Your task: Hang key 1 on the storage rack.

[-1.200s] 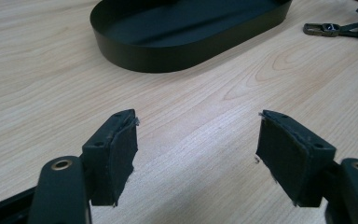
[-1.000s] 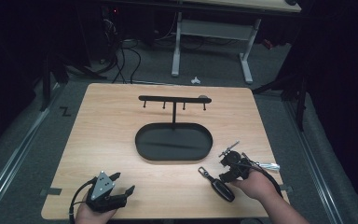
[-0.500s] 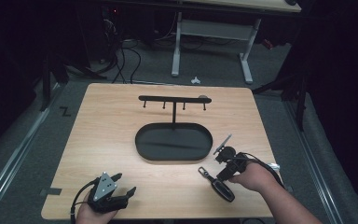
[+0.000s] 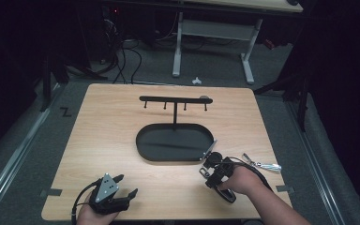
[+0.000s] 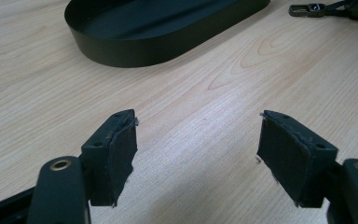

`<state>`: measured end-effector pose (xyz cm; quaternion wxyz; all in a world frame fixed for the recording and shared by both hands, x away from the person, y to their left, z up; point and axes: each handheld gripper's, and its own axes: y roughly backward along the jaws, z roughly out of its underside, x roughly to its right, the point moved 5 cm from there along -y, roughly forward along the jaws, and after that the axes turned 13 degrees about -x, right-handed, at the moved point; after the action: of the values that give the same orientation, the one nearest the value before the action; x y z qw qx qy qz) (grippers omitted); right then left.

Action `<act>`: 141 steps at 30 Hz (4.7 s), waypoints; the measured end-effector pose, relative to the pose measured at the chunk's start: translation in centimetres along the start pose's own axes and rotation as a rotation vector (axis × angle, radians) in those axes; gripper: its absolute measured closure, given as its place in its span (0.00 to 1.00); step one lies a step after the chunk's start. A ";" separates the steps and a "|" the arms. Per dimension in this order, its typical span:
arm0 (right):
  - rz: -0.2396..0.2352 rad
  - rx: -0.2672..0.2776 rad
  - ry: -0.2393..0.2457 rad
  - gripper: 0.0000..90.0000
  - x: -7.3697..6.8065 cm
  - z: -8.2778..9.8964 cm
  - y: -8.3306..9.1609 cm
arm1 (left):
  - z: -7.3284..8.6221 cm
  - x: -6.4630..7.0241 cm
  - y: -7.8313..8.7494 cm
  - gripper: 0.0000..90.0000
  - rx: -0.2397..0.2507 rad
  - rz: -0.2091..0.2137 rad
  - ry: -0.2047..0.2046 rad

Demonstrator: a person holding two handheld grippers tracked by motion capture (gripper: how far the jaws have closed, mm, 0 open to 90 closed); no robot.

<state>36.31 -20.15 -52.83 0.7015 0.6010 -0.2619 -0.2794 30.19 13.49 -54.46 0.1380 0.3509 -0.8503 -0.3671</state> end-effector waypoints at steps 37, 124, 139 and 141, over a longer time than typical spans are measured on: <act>-0.036 -0.090 -0.058 0.88 0.3 -0.8 -0.9 | -0.2 0.1 0.4 0.33 0.019 0.009 -0.001; 0.008 0.265 -0.066 0.89 2.1 -6.6 16.6 | 0.3 0.1 0.4 0.33 -0.002 0.009 -0.003; 0.030 0.295 -0.100 0.89 3.7 -9.2 18.0 | 0.4 0.0 0.6 0.33 -0.003 0.012 -0.006; 0.026 0.298 -0.106 0.89 3.9 -9.4 18.1 | 0.4 0.0 0.6 0.33 0.002 0.009 -0.005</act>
<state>47.07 -14.11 -36.17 0.5934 0.6795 -0.3448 -0.2594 29.71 13.97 -54.27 0.1371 0.3462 -0.8527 -0.3665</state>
